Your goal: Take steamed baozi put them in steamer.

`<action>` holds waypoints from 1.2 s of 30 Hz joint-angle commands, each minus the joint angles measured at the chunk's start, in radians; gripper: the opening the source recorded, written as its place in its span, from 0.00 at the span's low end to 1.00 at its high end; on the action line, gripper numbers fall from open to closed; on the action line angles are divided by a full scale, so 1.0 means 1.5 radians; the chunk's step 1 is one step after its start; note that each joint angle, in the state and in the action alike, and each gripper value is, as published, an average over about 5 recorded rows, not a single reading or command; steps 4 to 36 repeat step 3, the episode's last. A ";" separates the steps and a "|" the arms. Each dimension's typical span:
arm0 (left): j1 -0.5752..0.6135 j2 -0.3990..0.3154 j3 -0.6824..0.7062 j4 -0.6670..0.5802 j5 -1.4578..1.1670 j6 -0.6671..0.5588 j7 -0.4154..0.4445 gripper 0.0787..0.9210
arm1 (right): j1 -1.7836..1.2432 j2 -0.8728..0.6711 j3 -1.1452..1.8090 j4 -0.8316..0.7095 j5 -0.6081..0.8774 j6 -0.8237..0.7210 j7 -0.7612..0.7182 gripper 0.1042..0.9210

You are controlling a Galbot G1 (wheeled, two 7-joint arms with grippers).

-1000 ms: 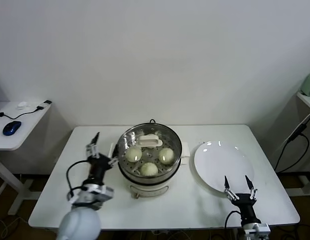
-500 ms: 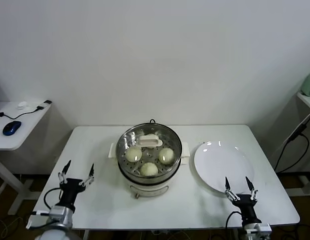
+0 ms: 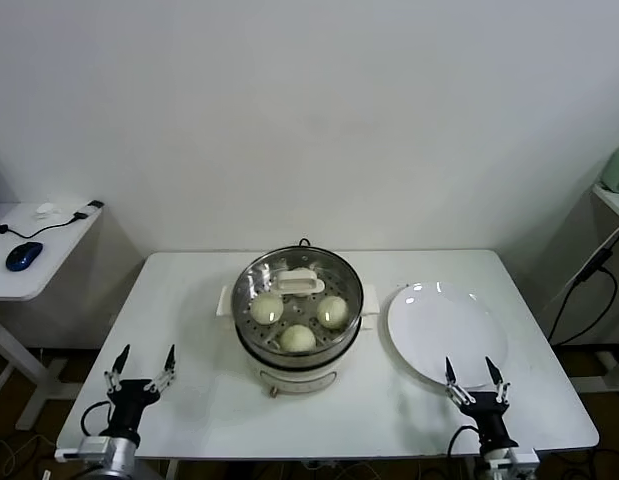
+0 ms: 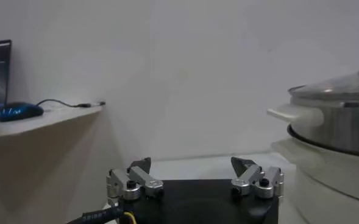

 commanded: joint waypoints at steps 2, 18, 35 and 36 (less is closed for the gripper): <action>0.009 -0.001 -0.009 0.022 -0.044 -0.023 0.002 0.88 | 0.000 0.002 0.000 0.002 0.003 -0.005 -0.003 0.88; 0.009 -0.001 -0.009 0.022 -0.044 -0.023 0.002 0.88 | 0.000 0.002 0.000 0.002 0.003 -0.005 -0.003 0.88; 0.009 -0.001 -0.009 0.022 -0.044 -0.023 0.002 0.88 | 0.000 0.002 0.000 0.002 0.003 -0.005 -0.003 0.88; 0.009 -0.001 -0.009 0.022 -0.044 -0.023 0.002 0.88 | 0.000 0.002 0.000 0.002 0.003 -0.005 -0.003 0.88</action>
